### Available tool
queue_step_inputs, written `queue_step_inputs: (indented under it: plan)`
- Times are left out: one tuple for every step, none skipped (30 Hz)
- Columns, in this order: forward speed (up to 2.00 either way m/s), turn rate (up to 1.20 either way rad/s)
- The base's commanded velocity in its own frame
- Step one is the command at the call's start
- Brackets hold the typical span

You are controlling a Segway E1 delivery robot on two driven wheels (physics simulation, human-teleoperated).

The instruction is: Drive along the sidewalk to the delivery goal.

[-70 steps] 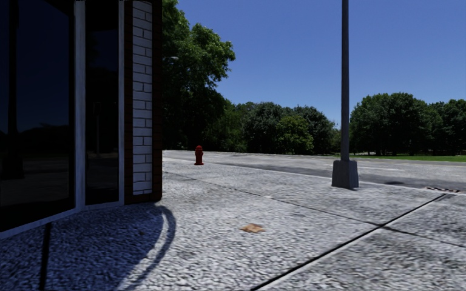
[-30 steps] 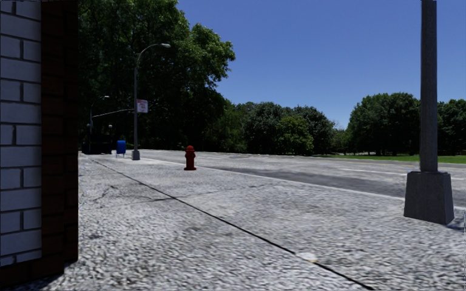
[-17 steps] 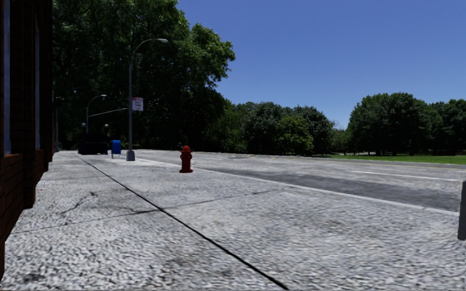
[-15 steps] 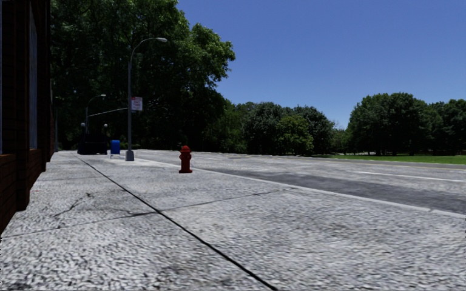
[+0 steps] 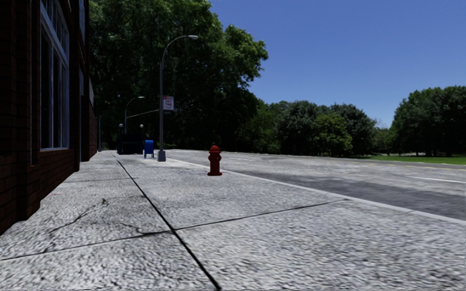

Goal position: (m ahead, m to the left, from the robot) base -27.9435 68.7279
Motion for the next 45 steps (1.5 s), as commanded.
queue_step_inputs:
  plan:
    - [1.45, 0.06]
    - [1.45, 0.00]
    - [1.45, 0.00]
    - [1.45, 0.00]
    - [1.45, 0.00]
    - [1.45, 0.00]
    - [1.45, 0.00]
    - [1.45, 0.00]
    - [1.45, 0.00]
    - [1.45, 0.00]
    - [1.45, 0.00]
    - [1.45, 0.00]
    - [1.45, 0.00]
    - [1.45, 0.00]
    - [1.45, 0.00]
    - [1.45, 0.00]
    - [1.45, 0.00]
    - [1.45, 0.00]
    - [1.45, 0.25]
    - [1.45, 0.55]
    - [1.45, 0.94]
    - [1.45, 1.20]
    - [1.45, 1.20]
    - [1.45, 1.20]
    - [1.45, 1.20]
    - [1.45, 1.20]
    - [1.45, 0.95]
    - [1.45, 0.56]
    - [1.45, 0.30]
    - [1.45, 0.30]
    - [1.45, 0.07]
    - [1.45, 0.02]
    - [1.45, 0.02]
    - [1.45, 0.00]
    - [1.45, 0.00]
    - [1.45, 0.00]
    - [1.45, 0.00]
    - [1.45, 0.00]
    - [1.45, 0.00]
    - [1.45, 0.00]
    - [1.45, 0.00]
    - [1.45, 0.00]
    - [1.45, 0.00]
    - [1.45, 0.05]
    - [1.45, 0.30]
